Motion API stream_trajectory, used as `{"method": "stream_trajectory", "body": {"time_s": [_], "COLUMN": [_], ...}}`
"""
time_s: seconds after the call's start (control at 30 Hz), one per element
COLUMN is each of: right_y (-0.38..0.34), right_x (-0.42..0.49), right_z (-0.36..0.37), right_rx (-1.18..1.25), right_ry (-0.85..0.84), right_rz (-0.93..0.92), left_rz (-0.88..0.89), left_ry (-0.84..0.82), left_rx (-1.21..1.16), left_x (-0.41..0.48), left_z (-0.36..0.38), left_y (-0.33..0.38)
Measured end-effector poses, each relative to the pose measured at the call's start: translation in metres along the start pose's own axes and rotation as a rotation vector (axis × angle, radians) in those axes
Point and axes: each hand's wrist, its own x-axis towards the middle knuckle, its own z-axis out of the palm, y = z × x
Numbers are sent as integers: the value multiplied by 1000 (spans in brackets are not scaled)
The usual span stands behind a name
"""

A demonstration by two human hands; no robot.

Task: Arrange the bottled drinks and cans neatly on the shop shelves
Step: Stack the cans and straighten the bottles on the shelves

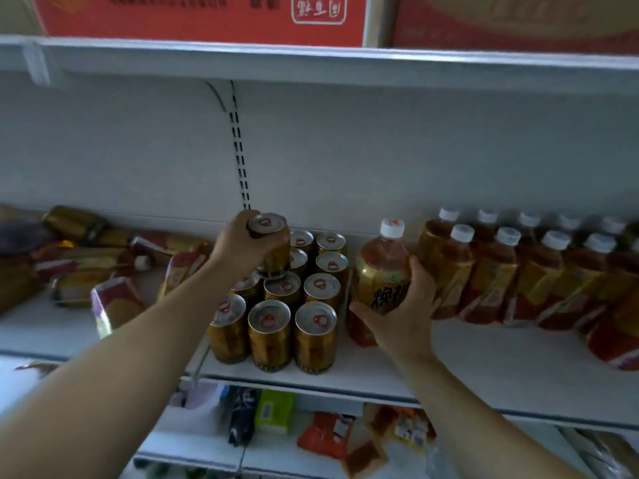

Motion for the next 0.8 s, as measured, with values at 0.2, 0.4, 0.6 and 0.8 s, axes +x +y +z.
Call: {"method": "stream_trajectory", "body": {"time_s": [0.2, 0.4, 0.6, 0.8], "right_y": [11, 18, 18, 18], "right_x": [21, 19, 19, 17], "right_z": [-3, 1, 9, 10], "right_rx": [126, 193, 215, 215], "right_ry": [-53, -36, 2, 24], "right_rz": [-48, -48, -25, 11], "left_rz": [-5, -58, -70, -57], "left_ry": [-120, 71, 51, -97], "left_rx": [79, -25, -93, -192], "left_x": [2, 33, 65, 80], "left_z": [-2, -5, 2, 19], "left_y": [-9, -10, -27, -30]}}
